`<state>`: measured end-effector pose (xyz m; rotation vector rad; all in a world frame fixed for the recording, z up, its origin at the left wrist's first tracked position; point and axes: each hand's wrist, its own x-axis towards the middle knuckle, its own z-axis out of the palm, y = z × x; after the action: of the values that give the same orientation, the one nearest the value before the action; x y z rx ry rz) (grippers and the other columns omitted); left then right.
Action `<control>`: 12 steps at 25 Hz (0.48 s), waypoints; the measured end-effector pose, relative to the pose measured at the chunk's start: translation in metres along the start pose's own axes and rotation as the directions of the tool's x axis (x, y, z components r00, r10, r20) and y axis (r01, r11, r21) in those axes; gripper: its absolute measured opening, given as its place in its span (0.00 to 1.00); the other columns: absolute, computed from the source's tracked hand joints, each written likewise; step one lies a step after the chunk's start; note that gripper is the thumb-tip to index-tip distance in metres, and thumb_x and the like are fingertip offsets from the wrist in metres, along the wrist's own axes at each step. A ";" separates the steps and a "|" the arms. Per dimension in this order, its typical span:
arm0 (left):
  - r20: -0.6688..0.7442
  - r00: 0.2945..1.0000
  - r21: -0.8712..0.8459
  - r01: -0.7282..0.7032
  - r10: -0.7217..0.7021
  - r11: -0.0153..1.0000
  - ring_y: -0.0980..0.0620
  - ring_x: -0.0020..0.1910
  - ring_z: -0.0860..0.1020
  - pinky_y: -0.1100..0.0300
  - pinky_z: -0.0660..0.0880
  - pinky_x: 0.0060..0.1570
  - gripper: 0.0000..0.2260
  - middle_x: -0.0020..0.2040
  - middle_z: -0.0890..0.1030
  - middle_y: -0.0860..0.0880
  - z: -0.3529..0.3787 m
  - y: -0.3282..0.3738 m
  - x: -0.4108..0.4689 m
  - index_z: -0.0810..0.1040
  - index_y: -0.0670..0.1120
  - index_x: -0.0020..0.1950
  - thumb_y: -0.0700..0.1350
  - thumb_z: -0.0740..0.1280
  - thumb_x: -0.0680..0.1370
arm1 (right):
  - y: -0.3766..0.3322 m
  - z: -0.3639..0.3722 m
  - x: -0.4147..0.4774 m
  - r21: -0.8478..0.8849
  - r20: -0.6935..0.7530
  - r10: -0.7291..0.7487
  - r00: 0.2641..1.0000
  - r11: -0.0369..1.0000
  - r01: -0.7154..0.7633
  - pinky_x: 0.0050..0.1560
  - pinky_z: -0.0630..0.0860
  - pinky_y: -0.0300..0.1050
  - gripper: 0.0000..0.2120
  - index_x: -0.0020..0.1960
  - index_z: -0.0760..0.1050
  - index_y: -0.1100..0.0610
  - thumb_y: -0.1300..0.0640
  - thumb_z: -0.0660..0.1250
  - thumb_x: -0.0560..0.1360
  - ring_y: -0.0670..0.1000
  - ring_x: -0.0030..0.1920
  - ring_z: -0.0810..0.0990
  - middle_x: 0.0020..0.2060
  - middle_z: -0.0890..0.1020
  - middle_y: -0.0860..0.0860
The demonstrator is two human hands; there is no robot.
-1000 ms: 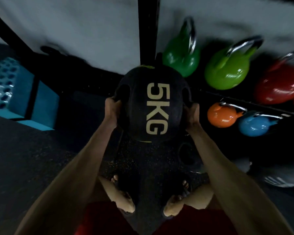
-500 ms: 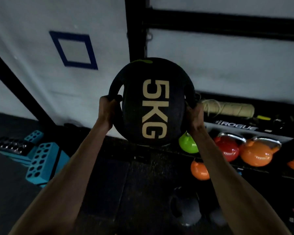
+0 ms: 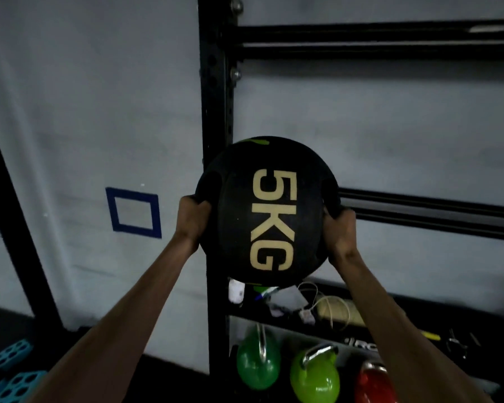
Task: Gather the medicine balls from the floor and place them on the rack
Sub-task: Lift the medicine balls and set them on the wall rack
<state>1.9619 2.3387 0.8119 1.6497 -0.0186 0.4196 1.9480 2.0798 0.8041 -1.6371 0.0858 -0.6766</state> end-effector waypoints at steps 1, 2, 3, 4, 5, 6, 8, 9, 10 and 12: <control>-0.002 1.000 -0.002 -0.016 0.016 1.000 0.52 0.26 0.67 0.64 0.62 0.25 0.14 0.28 0.69 0.48 0.007 0.007 0.007 0.68 0.42 0.32 0.32 0.58 0.77 | -0.003 -0.001 0.011 0.015 0.009 -0.015 1.000 1.000 0.015 0.20 0.63 0.36 0.17 0.33 0.67 0.58 0.63 0.64 0.80 0.40 0.19 0.66 0.26 0.70 0.52; -0.005 1.000 -0.006 -0.028 0.028 1.000 0.53 0.25 0.66 0.64 0.61 0.24 0.14 0.27 0.68 0.49 0.013 0.013 0.015 0.68 0.43 0.32 0.32 0.58 0.77 | -0.006 -0.002 0.021 0.028 0.019 -0.027 0.999 0.999 0.027 0.21 0.64 0.37 0.16 0.33 0.69 0.58 0.62 0.64 0.80 0.41 0.20 0.67 0.27 0.71 0.53; -0.007 0.999 -0.011 -0.039 0.039 0.999 0.54 0.24 0.66 0.65 0.61 0.23 0.15 0.25 0.68 0.50 0.020 0.020 0.024 0.67 0.43 0.31 0.32 0.58 0.77 | -0.009 -0.002 0.033 0.034 0.019 -0.044 0.999 0.998 0.044 0.22 0.65 0.38 0.16 0.34 0.70 0.58 0.62 0.64 0.80 0.43 0.22 0.68 0.27 0.72 0.53; -0.012 0.999 -0.016 -0.047 0.046 0.999 0.56 0.22 0.66 0.66 0.60 0.21 0.16 0.23 0.67 0.52 0.026 0.025 0.035 0.66 0.44 0.30 0.32 0.58 0.77 | -0.012 -0.001 0.046 0.025 0.020 -0.066 0.998 0.998 0.065 0.24 0.67 0.39 0.16 0.34 0.71 0.58 0.61 0.64 0.80 0.44 0.24 0.69 0.27 0.73 0.53; -0.015 0.998 -0.021 -0.065 0.065 0.998 0.57 0.20 0.65 0.67 0.59 0.20 0.17 0.21 0.67 0.54 0.032 0.029 0.047 0.65 0.44 0.30 0.32 0.58 0.78 | -0.014 0.002 0.061 0.015 0.017 -0.088 0.996 0.996 0.087 0.26 0.67 0.40 0.16 0.34 0.72 0.58 0.60 0.65 0.80 0.45 0.25 0.70 0.27 0.74 0.52; -0.013 0.996 -0.027 -0.084 0.083 0.996 0.59 0.19 0.65 0.68 0.59 0.20 0.18 0.19 0.67 0.56 0.037 0.033 0.060 0.65 0.44 0.29 0.32 0.58 0.78 | -0.017 0.005 0.075 0.012 0.017 -0.106 0.994 0.994 0.105 0.27 0.68 0.42 0.15 0.35 0.72 0.59 0.60 0.65 0.80 0.46 0.25 0.70 0.27 0.74 0.53; -0.011 0.990 -0.044 -0.140 0.140 0.989 0.61 0.17 0.65 0.69 0.60 0.19 0.19 0.18 0.67 0.58 0.048 0.039 0.086 0.65 0.44 0.28 0.31 0.58 0.78 | -0.021 0.014 0.101 0.009 -0.003 -0.165 0.986 0.986 0.165 0.28 0.67 0.42 0.16 0.34 0.70 0.61 0.61 0.64 0.80 0.45 0.24 0.69 0.26 0.73 0.53; -0.013 0.985 -0.049 -0.172 0.171 0.984 0.61 0.16 0.65 0.69 0.60 0.19 0.20 0.17 0.67 0.57 0.053 0.042 0.097 0.65 0.45 0.28 0.30 0.58 0.78 | -0.023 0.018 0.112 0.007 -0.017 -0.191 0.981 0.982 0.191 0.26 0.66 0.40 0.17 0.32 0.68 0.60 0.62 0.64 0.80 0.43 0.23 0.67 0.25 0.72 0.52; -0.018 0.981 -0.057 -0.193 0.192 0.980 0.61 0.16 0.65 0.70 0.61 0.18 0.21 0.16 0.68 0.56 0.057 0.045 0.107 0.65 0.45 0.27 0.30 0.58 0.78 | -0.025 0.022 0.120 0.008 -0.022 -0.207 0.978 0.978 0.208 0.24 0.65 0.37 0.19 0.31 0.67 0.58 0.64 0.63 0.80 0.41 0.21 0.66 0.23 0.71 0.49; -0.036 0.974 -0.078 -0.225 0.223 0.971 0.61 0.16 0.66 0.72 0.60 0.18 0.20 0.17 0.68 0.55 0.065 0.047 0.132 0.65 0.44 0.28 0.30 0.59 0.79 | -0.024 0.035 0.137 0.077 -0.009 -0.216 0.976 0.973 0.217 0.22 0.63 0.32 0.22 0.27 0.66 0.55 0.65 0.62 0.80 0.40 0.19 0.65 0.19 0.69 0.42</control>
<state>2.0898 2.3004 0.8897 1.5660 -0.2012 0.6059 2.0690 2.0570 0.8770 -1.5853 -0.1194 -0.8363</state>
